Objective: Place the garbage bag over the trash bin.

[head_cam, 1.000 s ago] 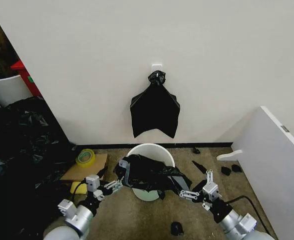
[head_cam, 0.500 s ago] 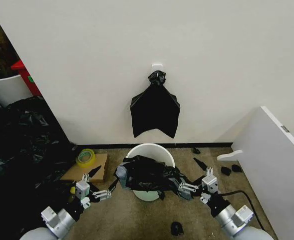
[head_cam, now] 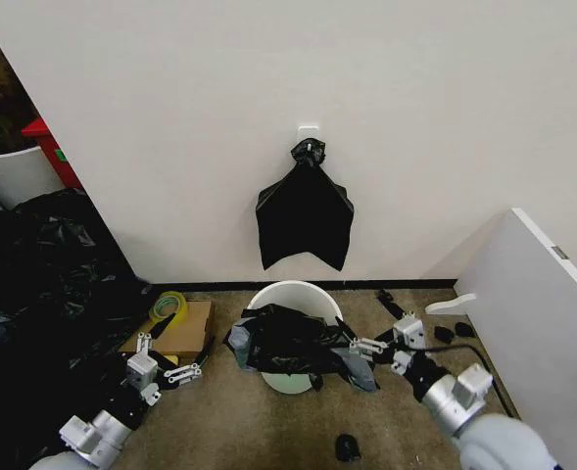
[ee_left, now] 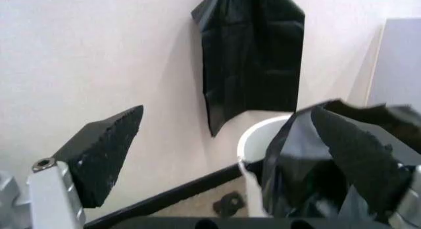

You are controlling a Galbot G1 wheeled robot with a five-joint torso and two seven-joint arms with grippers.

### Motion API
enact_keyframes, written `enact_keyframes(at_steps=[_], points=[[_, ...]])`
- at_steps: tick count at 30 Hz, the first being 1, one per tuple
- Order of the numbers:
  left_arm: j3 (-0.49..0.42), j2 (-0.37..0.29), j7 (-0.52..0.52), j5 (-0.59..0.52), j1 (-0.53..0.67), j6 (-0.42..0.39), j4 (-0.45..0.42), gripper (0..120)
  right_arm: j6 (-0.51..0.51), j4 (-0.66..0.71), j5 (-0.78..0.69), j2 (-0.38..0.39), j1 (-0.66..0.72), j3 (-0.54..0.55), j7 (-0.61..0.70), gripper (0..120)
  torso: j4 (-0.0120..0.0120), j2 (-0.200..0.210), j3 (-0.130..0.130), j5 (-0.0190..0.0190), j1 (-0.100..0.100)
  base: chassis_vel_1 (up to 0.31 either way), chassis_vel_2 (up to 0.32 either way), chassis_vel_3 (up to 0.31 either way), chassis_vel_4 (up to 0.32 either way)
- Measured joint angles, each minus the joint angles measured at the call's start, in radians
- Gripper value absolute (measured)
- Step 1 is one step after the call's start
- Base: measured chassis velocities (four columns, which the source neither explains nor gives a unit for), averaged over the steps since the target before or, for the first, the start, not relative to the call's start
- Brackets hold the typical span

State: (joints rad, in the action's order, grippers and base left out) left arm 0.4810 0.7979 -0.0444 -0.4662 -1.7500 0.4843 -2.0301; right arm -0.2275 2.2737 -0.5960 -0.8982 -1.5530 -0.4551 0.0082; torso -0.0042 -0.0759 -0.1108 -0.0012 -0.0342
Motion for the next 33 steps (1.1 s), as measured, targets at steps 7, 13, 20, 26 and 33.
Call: enact_keyframes(at_steps=[7, 13, 20, 26, 33], points=[[0.027, 0.099, 0.096, 0.044, -0.089, 0.012, -0.041, 100, -0.201, -0.174, -0.154, 0.144, 0.306, 0.128, -0.090, 100, 0.0022, 0.000, 0.000, 0.0008, 0.000, 0.000, 0.000, 0.000, 0.000], [0.047, 0.160, 0.130, 0.052, -0.142, 0.028, -0.049, 100, -0.235, -0.347, -0.154, 0.179, 0.606, 0.362, -0.223, 100, 0.0017, 0.000, 0.000, 0.0009, 0.000, 0.000, 0.000, 0.000, 0.000], [0.047, 0.258, 0.158, 0.048, -0.209, 0.074, -0.073, 100, -0.229, -0.574, -0.122, 0.096, 0.899, 0.590, -0.333, 100, 0.0021, 0.000, 0.000, 0.0007, 0.000, 0.000, 0.000, 0.000, 0.000], [0.043, 0.309, 0.142, 0.052, -0.283, 0.082, -0.102, 100, -0.195, -0.743, -0.041, 0.026, 1.022, 0.721, -0.455, 100, 0.0015, 0.000, 0.000, 0.0005, 0.000, 0.000, 0.000, 0.000, 0.000], [0.016, 0.336, 0.132, 0.070, -0.304, 0.086, -0.105, 100, -0.142, -0.901, 0.027, -0.056, 1.101, 0.788, -0.511, 95, 0.0017, 0.000, 0.000, 0.0004, 0.000, 0.000, 0.000, 0.000, 0.000]])
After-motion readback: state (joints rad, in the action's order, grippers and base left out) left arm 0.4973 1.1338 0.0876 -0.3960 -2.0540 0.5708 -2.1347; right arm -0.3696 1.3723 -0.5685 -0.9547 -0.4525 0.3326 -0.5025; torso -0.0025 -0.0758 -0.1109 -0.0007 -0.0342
